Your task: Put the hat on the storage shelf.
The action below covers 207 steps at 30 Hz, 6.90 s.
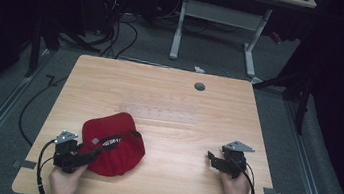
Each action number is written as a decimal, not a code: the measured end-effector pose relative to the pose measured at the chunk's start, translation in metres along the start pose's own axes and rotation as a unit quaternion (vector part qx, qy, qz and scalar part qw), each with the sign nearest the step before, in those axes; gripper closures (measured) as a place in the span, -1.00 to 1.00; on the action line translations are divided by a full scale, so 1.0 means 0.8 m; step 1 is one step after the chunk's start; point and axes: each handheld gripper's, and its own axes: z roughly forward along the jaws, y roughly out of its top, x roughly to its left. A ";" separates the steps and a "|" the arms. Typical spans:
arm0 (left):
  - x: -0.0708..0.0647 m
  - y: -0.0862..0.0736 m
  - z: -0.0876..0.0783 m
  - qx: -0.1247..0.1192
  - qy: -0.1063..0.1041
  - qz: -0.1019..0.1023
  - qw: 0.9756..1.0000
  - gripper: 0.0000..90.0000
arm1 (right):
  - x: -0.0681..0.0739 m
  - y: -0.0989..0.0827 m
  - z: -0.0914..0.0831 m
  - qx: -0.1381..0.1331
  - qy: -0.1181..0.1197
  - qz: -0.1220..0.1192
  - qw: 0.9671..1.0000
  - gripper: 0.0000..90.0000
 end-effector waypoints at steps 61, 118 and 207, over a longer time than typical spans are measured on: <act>-0.084 0.052 0.003 0.076 -0.143 0.015 0.987 0.72 | 0.028 0.002 -0.015 -0.024 -0.014 -0.079 0.997 -0.11; -0.164 0.053 0.048 0.157 -0.190 -0.003 0.969 0.71 | 0.196 0.052 -0.018 -0.161 -0.006 -0.385 0.909 0.08; -0.024 0.011 0.072 0.017 -0.052 0.110 0.992 -0.37 | 0.119 0.089 -0.079 -0.164 0.143 -0.237 0.947 0.86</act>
